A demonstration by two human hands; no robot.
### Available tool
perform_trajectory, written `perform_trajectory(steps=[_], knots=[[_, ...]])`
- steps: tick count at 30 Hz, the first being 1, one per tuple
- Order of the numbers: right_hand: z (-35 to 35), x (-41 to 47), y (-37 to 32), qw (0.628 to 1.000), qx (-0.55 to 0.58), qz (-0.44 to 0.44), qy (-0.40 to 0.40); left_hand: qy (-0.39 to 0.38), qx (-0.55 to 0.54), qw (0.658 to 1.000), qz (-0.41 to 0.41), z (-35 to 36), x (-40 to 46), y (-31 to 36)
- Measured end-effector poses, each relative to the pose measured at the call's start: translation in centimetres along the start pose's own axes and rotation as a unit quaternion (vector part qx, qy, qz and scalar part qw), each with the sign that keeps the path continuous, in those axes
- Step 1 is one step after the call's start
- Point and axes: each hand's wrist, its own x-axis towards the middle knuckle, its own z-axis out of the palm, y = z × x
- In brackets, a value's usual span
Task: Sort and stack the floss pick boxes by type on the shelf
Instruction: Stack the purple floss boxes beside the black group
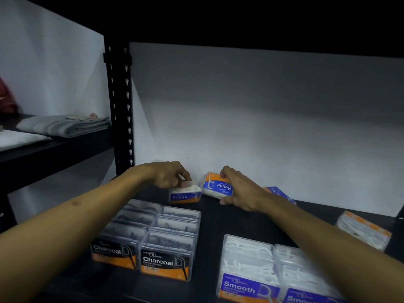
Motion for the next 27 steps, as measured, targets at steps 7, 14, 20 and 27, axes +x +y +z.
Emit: perform_trajectory(steps=[7,14,20,27], knots=[[0.1,-0.2,-0.3,0.998,-0.037,-0.004,-0.056,-0.005,-0.012,0.999,-0.050,0.7,0.1,-0.2],[-0.3,-1.7,0.3,0.994,-0.034,0.007,-0.099,0.022,-0.086,0.996,-0.010,0.5,-0.2,0.2],[-0.4,-3.0,1.3,0.987,-0.062,0.008,-0.145,0.017,-0.064,0.998,-0.005,1.1,-0.3,0.8],[-2.3,-6.0,0.7,0.995,0.033,0.003,-0.093,0.029,-0.045,0.998,-0.033,1.8,-0.1,0.7]])
